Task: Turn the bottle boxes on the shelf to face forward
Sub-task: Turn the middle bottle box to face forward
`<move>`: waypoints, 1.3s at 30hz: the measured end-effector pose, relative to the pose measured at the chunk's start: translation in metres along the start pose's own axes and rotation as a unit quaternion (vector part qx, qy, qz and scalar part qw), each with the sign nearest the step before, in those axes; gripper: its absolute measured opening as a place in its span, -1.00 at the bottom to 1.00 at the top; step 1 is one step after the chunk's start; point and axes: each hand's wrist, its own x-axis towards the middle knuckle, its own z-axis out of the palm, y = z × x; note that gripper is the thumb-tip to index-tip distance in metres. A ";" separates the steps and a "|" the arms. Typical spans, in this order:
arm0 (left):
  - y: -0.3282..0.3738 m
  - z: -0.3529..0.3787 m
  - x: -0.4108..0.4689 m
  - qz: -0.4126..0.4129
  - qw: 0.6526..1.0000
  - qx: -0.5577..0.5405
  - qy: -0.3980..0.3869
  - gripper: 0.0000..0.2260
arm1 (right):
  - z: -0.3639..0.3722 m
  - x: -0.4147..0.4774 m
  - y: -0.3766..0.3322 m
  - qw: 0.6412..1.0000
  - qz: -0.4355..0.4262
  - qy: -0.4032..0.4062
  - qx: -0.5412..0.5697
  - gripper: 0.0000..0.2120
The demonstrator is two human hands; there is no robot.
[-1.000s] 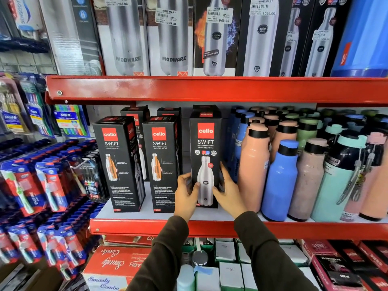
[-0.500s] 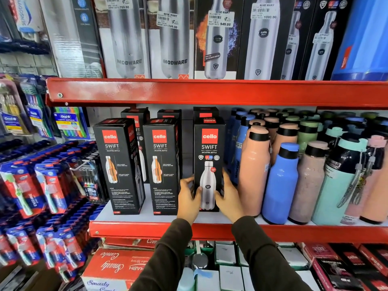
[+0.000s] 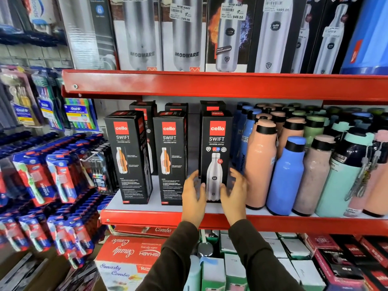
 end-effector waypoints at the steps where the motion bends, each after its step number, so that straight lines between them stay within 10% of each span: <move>1: 0.004 -0.004 -0.003 0.015 1.000 -0.001 0.010 -0.64 | 0.000 -0.004 -0.002 1.000 -0.002 0.019 0.008 -0.50; 12: 0.006 -0.066 0.009 0.074 0.969 0.121 0.204 -0.63 | 0.054 -0.035 -0.050 0.994 -0.082 -0.056 0.050 -0.59; 20: -0.015 -0.094 0.025 -0.058 0.995 0.051 0.069 -0.56 | 0.089 -0.033 -0.052 0.983 0.049 -0.177 0.006 -0.54; 39: -0.010 -0.122 0.028 -0.045 0.994 -0.057 0.078 -0.65 | 0.094 -0.039 -0.076 0.992 -0.001 -0.126 0.030 -0.16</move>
